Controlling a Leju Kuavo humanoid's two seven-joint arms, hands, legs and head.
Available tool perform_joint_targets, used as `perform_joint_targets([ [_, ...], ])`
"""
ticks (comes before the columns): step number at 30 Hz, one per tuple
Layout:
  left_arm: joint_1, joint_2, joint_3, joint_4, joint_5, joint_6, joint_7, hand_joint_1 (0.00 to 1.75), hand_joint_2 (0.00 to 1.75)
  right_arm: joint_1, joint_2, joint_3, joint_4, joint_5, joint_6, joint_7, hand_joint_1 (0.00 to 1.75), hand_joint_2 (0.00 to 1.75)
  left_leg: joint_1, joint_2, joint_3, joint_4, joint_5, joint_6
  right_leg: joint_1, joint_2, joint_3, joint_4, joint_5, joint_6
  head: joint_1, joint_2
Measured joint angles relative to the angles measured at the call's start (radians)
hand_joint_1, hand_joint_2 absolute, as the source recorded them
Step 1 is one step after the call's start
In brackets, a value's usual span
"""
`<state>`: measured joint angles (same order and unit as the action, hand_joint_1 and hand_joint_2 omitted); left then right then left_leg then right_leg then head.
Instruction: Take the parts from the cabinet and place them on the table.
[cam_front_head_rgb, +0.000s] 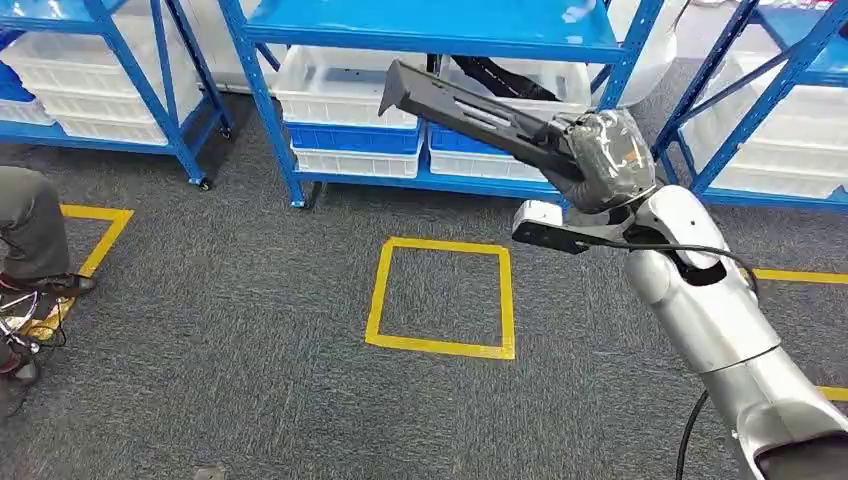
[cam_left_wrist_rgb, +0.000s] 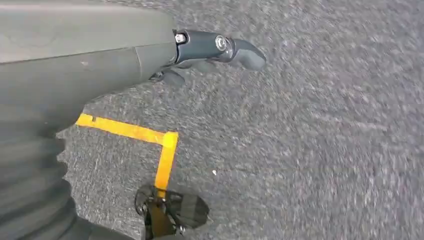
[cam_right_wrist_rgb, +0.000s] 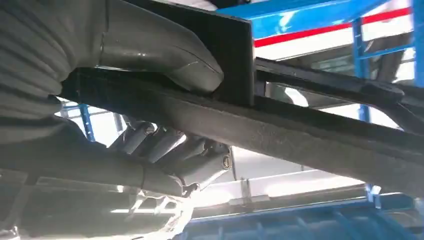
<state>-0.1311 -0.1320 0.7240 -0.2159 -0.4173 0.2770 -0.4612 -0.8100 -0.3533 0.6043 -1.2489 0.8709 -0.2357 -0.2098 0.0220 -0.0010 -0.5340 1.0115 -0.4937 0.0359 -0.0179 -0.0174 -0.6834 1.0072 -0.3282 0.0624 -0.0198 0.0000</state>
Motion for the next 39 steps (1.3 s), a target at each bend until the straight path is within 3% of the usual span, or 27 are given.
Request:
perform_joint_targets([
  [2, -0.001, 0.0, 0.0, -0.001, 0.0, 0.0, 0.0, 0.0, 1.75, 0.0, 0.001, -0.002, 0.0, -0.003, 0.008, -0.003, 1.75, 1.75, -0.006, 0.004, -0.035, 0.0, 0.033, 0.018, -0.003, 0.008, -0.043, 0.091, -0.119, -0.03, 0.008, 0.0],
  [3, 0.0, 0.0, 0.0, -0.001, 0.0, 0.0, -0.001, 0.0, 1.75, 0.001, 0.0, -0.003, 0.0, -0.002, 0.008, -0.005, 1.75, 1.75, -0.007, 0.004, -0.055, 0.0, 0.048, 0.018, -0.005, 0.008, -0.059, 0.165, -0.179, -0.037, 0.01, 0.0],
  [4, 0.0, 0.0, 0.0, -0.001, -0.001, 0.0, 0.0, 0.0, 1.75, 0.001, 0.0, -0.004, 0.0, -0.001, 0.008, -0.005, 1.75, 1.75, -0.008, 0.004, -0.076, 0.001, 0.065, 0.018, -0.005, 0.009, -0.07, 0.243, -0.218, -0.035, 0.01, 0.0],
  [5, 0.0, 0.0, 0.0, -0.001, -0.002, 0.0, -0.001, 0.0, 1.75, 0.002, 0.0, -0.004, 0.0, -0.001, 0.008, -0.005, 1.75, 1.75, -0.008, 0.005, -0.096, 0.002, 0.081, 0.017, -0.004, 0.009, -0.071, 0.3, -0.225, -0.024, 0.012, 0.0],
  [6, 0.0, -0.001, 0.0, -0.001, -0.002, 0.0, 0.0, 0.0, 1.75, 0.003, 0.0, -0.004, 0.0, 0.0, 0.008, -0.005, 1.75, 1.75, -0.008, 0.005, -0.116, 0.002, 0.097, 0.015, -0.004, 0.011, -0.058, 0.329, -0.206, -0.01, 0.013, 0.0],
  [8, 0.0, -0.002, 0.0, -0.001, -0.002, 0.0, 0.0, 0.0, 1.75, 0.003, 0.0, -0.004, 0.0, 0.0, 0.008, -0.005, 1.75, 1.75, -0.008, 0.007, -0.159, 0.003, 0.13, 0.009, -0.005, 0.012, 0.02, 0.28, -0.137, 0.017, 0.013, 0.0],
  [9, 0.0, -0.002, 0.0, -0.001, -0.002, 0.0, -0.001, 0.0, 1.75, 0.002, 0.001, -0.004, -0.001, 0.0, 0.008, -0.005, 1.75, 1.75, -0.008, 0.007, -0.176, 0.003, 0.143, 0.005, -0.004, 0.012, 0.089, 0.205, -0.133, 0.015, 0.013, 0.0],
  [10, 0.0, -0.002, 0.0, -0.001, -0.002, 0.0, -0.005, 0.0, 1.75, -0.001, 0.001, -0.005, -0.004, 0.004, 0.008, -0.006, 1.75, 1.75, -0.009, 0.006, -0.185, 0.005, 0.155, -0.003, -0.004, 0.012, 0.173, 0.097, -0.19, -0.004, 0.012, 0.0],
  [11, 0.0, -0.002, 0.0, -0.001, -0.004, 0.0, -0.009, 0.0, 1.75, -0.001, 0.004, -0.006, -0.008, 0.012, 0.007, -0.006, 1.75, 1.75, -0.013, 0.004, -0.191, 0.005, 0.164, -0.01, 0.013, 0.013, 0.248, -0.024, -0.244, -0.02, 0.012, 0.0],
  [14, 0.002, -0.002, 0.0, -0.001, -0.014, 0.002, -0.011, 0.0, 1.75, 0.0, 0.002, -0.006, -0.01, 0.028, 0.006, -0.009, 1.75, 1.75, -0.013, -0.001, -0.187, -0.014, 0.203, -0.024, 0.02, 0.011, 0.217, -0.018, -0.23, -0.041, 0.006, 0.0],
  [15, 0.006, -0.001, 0.0, -0.001, -0.015, 0.002, -0.012, 0.0, 1.75, 0.003, 0.002, -0.005, -0.01, 0.033, 0.006, -0.009, 1.75, 1.75, -0.007, -0.001, -0.192, -0.013, 0.204, -0.029, -0.006, 0.005, 0.212, -0.021, -0.217, -0.054, 0.003, 0.0],
  [17, 0.01, -0.001, 0.0, -0.001, -0.015, 0.002, -0.013, 0.0, 1.75, 0.002, 0.002, -0.003, -0.011, 0.036, 0.006, -0.009, 1.75, 1.75, -0.003, -0.002, -0.219, 0.063, 0.092, -0.036, -0.003, -0.005, 0.206, -0.02, -0.196, -0.08, 0.0, 0.0],
  [19, 0.01, -0.001, 0.0, -0.001, -0.017, 0.002, -0.013, 0.0, 1.75, 0.003, 0.003, -0.003, -0.013, 0.036, 0.006, -0.009, 1.75, 1.75, -0.002, -0.002, -0.268, 0.225, -0.002, -0.046, 0.002, -0.013, 0.181, -0.018, -0.178, -0.082, 0.0, 0.0],
  [20, 0.01, 0.0, 0.0, -0.001, -0.017, 0.002, -0.013, 0.0, 1.75, 0.005, 0.003, -0.002, -0.013, 0.036, 0.006, -0.009, 1.75, 1.75, -0.002, -0.002, -0.285, 0.291, -0.018, -0.049, 0.003, -0.017, 0.17, -0.017, -0.17, -0.082, -0.001, 0.0],
  [21, 0.011, 0.0, 0.0, -0.001, -0.017, 0.002, -0.013, 0.0, 1.75, 0.008, 0.003, 0.0, -0.013, 0.036, 0.006, -0.009, 1.75, 1.75, -0.001, -0.002, -0.281, 0.313, -0.016, -0.051, 0.005, -0.022, 0.162, -0.017, -0.165, -0.08, -0.001, 0.0],
  [22, 0.011, 0.0, 0.0, -0.001, -0.016, 0.002, -0.013, 0.0, 1.75, 0.011, 0.003, 0.0, -0.013, 0.036, 0.006, -0.009, 1.75, 1.75, 0.0, 0.0, -0.247, 0.284, 0.001, -0.051, 0.005, -0.028, 0.156, -0.016, -0.161, -0.076, -0.001, 0.0],
  [24, 0.011, 0.002, 0.0, -0.001, -0.017, 0.002, -0.013, 0.0, 1.75, 0.012, 0.003, 0.0, -0.013, 0.036, 0.006, -0.009, 1.75, 1.75, 0.001, 0.017, -0.125, 0.118, 0.053, -0.047, 0.004, -0.04, 0.149, -0.01, -0.159, -0.071, -0.001, 0.0],
  [25, 0.009, 0.002, 0.0, -0.002, -0.017, 0.002, -0.013, 0.0, 1.75, 0.011, 0.003, -0.001, -0.014, 0.036, 0.006, -0.009, 1.75, 1.75, -0.001, 0.055, -0.069, 0.029, 0.043, -0.041, 0.008, -0.047, 0.148, -0.004, -0.159, -0.07, -0.001, 0.0],
  [26, 0.008, 0.002, 0.0, -0.001, -0.017, 0.002, -0.013, 0.0, 1.75, 0.01, 0.002, -0.002, -0.018, 0.037, 0.006, -0.009, 1.75, 1.75, -0.013, 0.062, -0.06, 0.024, 0.046, -0.03, 0.018, -0.053, 0.14, -0.003, -0.157, -0.067, -0.002, 0.0],
  [30, 0.009, 0.003, 0.0, -0.001, -0.021, 0.002, -0.013, 0.0, 1.75, 0.008, 0.002, -0.002, -0.023, 0.045, 0.006, -0.009, 1.75, 1.75, -0.016, 0.032, -0.077, 0.006, 0.058, 0.0, 0.029, -0.084, 0.142, -0.005, -0.153, -0.044, 0.007, 0.0],
  [31, 0.009, 0.001, 0.0, -0.001, -0.022, 0.002, -0.013, 0.0, 1.75, 0.008, 0.001, -0.003, -0.026, 0.048, 0.006, -0.007, 1.75, 1.75, -0.01, 0.027, -0.076, -0.003, 0.068, 0.007, 0.022, -0.058, 0.127, 0.011, -0.166, -0.039, 0.006, 0.0],
  [32, 0.008, 0.002, 0.0, -0.001, -0.023, 0.002, -0.012, 0.0, 1.75, 0.007, -0.001, -0.004, -0.027, 0.052, 0.007, -0.005, 1.75, 1.75, -0.008, 0.019, -0.082, -0.005, 0.075, 0.018, 0.019, -0.018, 0.111, 0.053, -0.197, -0.045, 0.009, 0.0],
  [33, 0.007, 0.002, 0.0, -0.002, -0.024, 0.002, -0.011, 0.0, 1.75, 0.006, -0.007, -0.004, -0.027, 0.054, 0.008, -0.005, 1.75, 1.75, -0.008, 0.009, -0.089, -0.005, 0.079, 0.021, 0.015, 0.001, 0.079, 0.124, -0.236, -0.052, 0.01, 0.0],
  [35, 0.007, 0.002, 0.0, -0.001, -0.024, 0.002, -0.008, 0.0, 1.75, 0.012, -0.012, -0.003, -0.027, 0.06, 0.011, -0.003, 1.75, 1.75, -0.008, -0.015, -0.104, -0.004, 0.09, 0.02, 0.011, 0.011, 0.007, 0.29, -0.303, -0.055, 0.01, 0.0],
  [36, 0.007, 0.002, 0.0, -0.001, -0.024, 0.002, -0.005, 0.0, 1.75, 0.015, -0.012, -0.003, -0.027, 0.063, 0.013, -0.003, 1.75, 1.75, -0.008, -0.026, -0.111, -0.003, 0.096, 0.018, 0.01, 0.012, -0.006, 0.323, -0.309, -0.048, 0.011, 0.0],
  [37, 0.009, 0.002, 0.0, -0.001, -0.026, 0.002, -0.002, 0.0, 1.75, 0.017, -0.012, -0.003, -0.027, 0.064, 0.013, -0.003, 1.75, 1.75, -0.008, -0.037, -0.116, -0.003, 0.101, 0.015, 0.007, 0.012, 0.006, 0.306, -0.299, -0.04, 0.01, 0.0],
  [39, 0.009, 0.0, 0.0, -0.001, -0.028, 0.002, 0.0, 0.0, 1.75, 0.016, -0.012, -0.003, -0.027, 0.072, 0.014, -0.003, 1.75, 1.75, -0.008, -0.062, -0.124, -0.002, 0.112, 0.007, 0.002, 0.023, 0.099, 0.143, -0.235, -0.019, 0.01, 0.0],
])
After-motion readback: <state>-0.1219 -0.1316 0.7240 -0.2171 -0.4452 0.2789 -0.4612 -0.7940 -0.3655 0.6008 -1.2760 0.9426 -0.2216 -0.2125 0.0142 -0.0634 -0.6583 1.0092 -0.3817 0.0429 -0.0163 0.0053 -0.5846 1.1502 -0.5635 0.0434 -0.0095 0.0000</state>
